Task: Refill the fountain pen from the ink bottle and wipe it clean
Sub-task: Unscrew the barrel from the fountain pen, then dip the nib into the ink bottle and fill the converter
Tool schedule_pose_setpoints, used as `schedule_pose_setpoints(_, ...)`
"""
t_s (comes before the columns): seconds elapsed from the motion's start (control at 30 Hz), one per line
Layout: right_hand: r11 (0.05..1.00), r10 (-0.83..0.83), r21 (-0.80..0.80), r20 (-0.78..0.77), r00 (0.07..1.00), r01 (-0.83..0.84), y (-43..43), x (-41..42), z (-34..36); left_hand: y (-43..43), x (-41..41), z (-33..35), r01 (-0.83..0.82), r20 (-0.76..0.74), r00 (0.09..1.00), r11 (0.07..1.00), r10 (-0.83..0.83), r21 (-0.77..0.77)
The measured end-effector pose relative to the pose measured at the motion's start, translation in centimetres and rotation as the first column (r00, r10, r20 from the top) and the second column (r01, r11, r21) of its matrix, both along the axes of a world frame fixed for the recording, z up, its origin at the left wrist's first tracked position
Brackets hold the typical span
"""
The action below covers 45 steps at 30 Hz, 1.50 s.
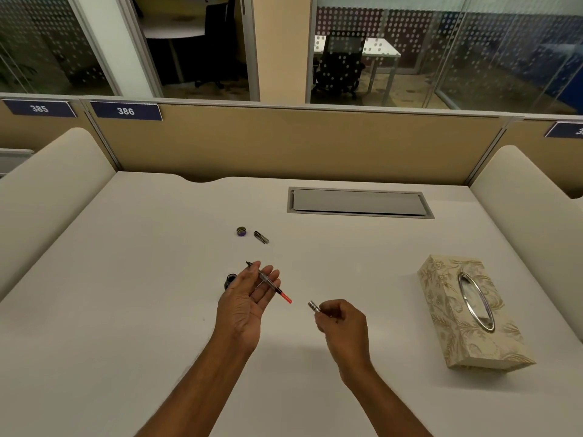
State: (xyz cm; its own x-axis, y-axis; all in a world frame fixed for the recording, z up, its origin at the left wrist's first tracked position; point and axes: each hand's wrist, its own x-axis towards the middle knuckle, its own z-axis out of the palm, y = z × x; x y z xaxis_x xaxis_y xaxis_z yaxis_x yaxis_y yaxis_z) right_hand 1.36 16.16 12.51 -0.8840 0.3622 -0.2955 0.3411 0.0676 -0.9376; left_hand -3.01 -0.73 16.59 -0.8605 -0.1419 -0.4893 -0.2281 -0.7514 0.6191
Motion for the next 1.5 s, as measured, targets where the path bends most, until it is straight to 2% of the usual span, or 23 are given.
schedule_pose_setpoints(0.07,0.985,0.003,0.172,-0.068,0.998,0.009,-0.8,-1.5,-1.4,-0.3,0.2,-0.5,0.003,0.02,1.0,1.0,-0.003,0.002)
schedule_pose_setpoints(0.23,0.902,0.043,0.431,-0.11,0.993,0.009,-2.6,-4.4,-5.2,-1.0,0.6,-1.7,0.014,0.048,0.999,1.0,-0.013,-0.021)
schedule_pose_setpoints(0.53,0.702,0.145,0.712,-0.113,0.983,-0.022,-3.9,-7.2,-8.7,-1.2,1.1,-2.9,0.054,0.072,0.996,0.997,-0.051,-0.048)
schedule_pose_setpoints(0.73,0.647,0.166,0.761,-0.081,0.983,-0.047,-3.9,-7.4,-9.7,-1.3,1.3,-3.4,0.081,0.084,0.994,0.996,-0.077,-0.047)
schedule_pose_setpoints(1.5,0.685,0.216,0.719,-0.042,0.976,-0.121,-2.7,-7.1,-10.6,-2.2,1.8,-4.4,0.081,0.128,0.989,0.996,-0.076,-0.032)
